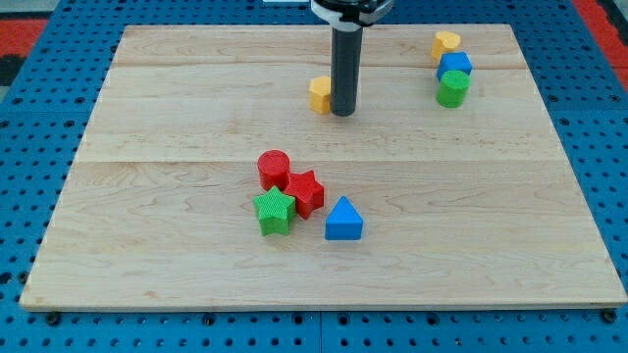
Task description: Move the yellow hexagon closer to the red star
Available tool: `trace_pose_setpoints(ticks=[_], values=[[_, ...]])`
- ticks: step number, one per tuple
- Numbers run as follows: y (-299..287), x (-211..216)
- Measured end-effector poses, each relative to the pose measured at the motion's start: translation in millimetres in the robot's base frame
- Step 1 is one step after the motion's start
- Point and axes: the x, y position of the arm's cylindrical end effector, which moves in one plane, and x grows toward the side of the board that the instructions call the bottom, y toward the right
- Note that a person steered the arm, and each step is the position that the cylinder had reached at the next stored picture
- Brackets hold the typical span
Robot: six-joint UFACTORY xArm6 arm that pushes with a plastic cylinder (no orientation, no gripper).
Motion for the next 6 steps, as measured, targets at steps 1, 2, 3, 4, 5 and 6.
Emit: trace_pose_setpoints(ticks=[1,2,3,4,5,6], values=[[14.9,-28.6],[-45.0,-61.5],[-49.7,1.6],[-53.9,32.4],[-55.0,-17.0],[3.2,-25.8]])
